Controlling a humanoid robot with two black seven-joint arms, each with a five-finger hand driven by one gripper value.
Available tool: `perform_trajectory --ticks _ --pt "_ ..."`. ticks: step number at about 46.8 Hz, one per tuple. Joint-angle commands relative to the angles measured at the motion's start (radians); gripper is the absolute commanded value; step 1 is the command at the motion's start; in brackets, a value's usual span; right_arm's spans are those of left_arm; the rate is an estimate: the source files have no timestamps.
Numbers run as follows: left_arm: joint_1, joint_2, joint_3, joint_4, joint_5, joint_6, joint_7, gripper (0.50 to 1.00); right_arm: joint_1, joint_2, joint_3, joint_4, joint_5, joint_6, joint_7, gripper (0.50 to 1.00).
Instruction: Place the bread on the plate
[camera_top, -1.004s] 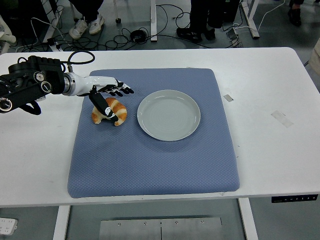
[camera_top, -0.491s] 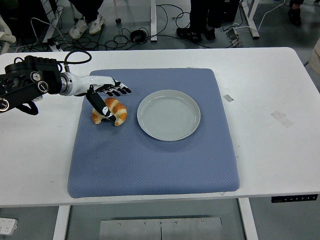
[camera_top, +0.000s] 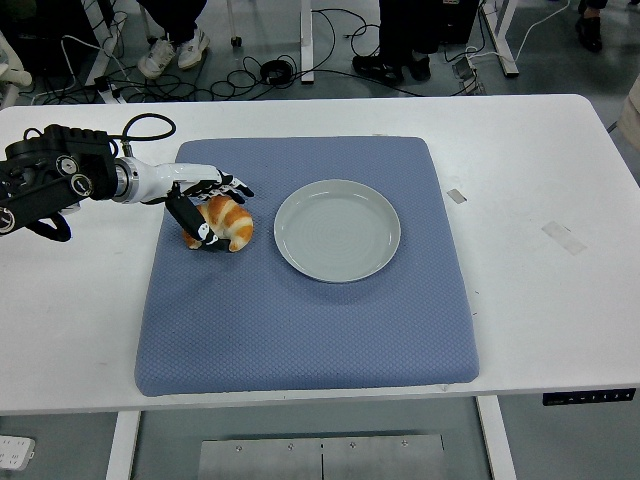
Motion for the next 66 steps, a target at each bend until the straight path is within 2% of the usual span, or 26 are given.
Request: perform_trajectory --ticks 1,5,14,20,29,42,54,61,66 --pt "-0.001 0.000 0.000 0.001 0.000 0.000 0.000 0.881 0.000 0.000 0.000 0.000 0.000 0.000 0.000 1.000" --pt "-0.002 0.001 0.000 0.001 0.000 -0.002 0.000 0.842 0.000 0.000 0.000 0.000 0.000 0.000 0.000 1.000" --pt "-0.004 0.006 0.000 0.001 -0.001 -0.003 0.000 0.704 0.000 0.000 0.000 0.000 0.000 0.000 0.000 1.000" --pt "-0.004 0.007 0.000 0.001 -0.001 -0.003 0.000 0.648 0.000 0.000 0.000 0.000 0.000 0.000 0.000 1.000" --pt "-0.004 0.007 0.000 0.001 -0.003 -0.006 0.000 0.592 0.000 0.000 0.000 0.000 0.000 0.000 0.000 1.000" --pt "-0.017 0.021 -0.013 0.001 -0.005 -0.008 0.000 0.581 0.000 0.000 0.000 0.000 0.000 0.000 0.000 1.000" --pt "-0.065 0.019 -0.029 -0.001 -0.023 -0.011 0.000 0.584 0.000 0.000 0.000 0.000 0.000 0.000 0.000 1.000" --pt "-0.071 0.006 -0.030 -0.001 -0.023 -0.011 0.000 0.584 0.000 0.000 0.000 0.000 0.000 0.000 0.000 1.000" --pt "-0.082 -0.037 -0.032 -0.001 -0.024 -0.011 0.000 0.586 0.000 0.000 0.000 0.000 0.000 0.000 0.000 1.000"
